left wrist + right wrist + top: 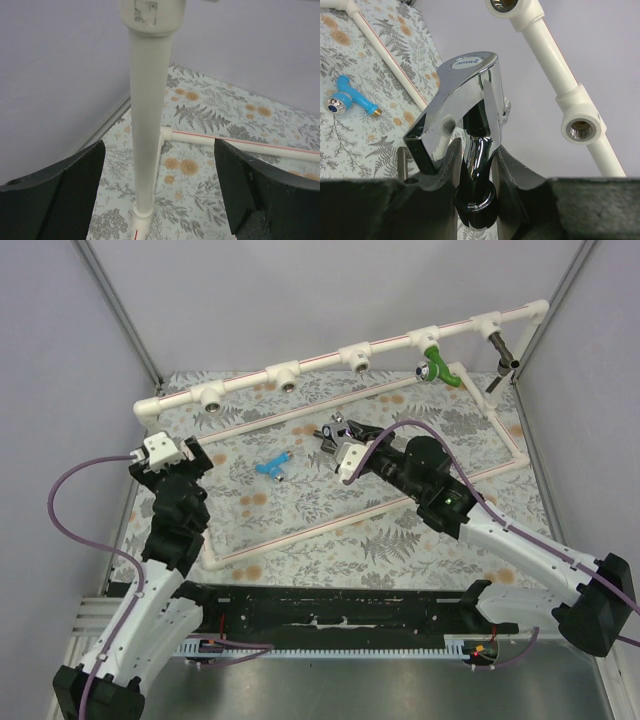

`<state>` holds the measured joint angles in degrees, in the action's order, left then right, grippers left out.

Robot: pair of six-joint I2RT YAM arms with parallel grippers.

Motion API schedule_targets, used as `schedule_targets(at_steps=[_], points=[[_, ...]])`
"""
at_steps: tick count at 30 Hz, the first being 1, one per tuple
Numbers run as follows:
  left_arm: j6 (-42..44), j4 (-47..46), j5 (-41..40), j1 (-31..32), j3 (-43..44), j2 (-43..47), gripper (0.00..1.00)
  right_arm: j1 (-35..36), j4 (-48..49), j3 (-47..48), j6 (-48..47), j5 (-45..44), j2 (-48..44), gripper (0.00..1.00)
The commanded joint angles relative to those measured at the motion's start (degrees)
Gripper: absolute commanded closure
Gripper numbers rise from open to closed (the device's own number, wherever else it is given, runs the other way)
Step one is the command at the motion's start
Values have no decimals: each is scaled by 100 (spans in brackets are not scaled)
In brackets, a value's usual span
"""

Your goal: Install the water faucets

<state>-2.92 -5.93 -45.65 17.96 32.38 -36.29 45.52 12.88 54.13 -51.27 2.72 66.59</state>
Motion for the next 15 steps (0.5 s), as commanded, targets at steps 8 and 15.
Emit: schedule_targets(at_steps=[8,15], points=[[-253,-2939,1655,-1329,-592,-1019,11,-8,470,-166,-111,106,-462,100],[-131,-3415,2805,-1699,-681,-1205,43,1,399,-175,-603,167,-462,100]])
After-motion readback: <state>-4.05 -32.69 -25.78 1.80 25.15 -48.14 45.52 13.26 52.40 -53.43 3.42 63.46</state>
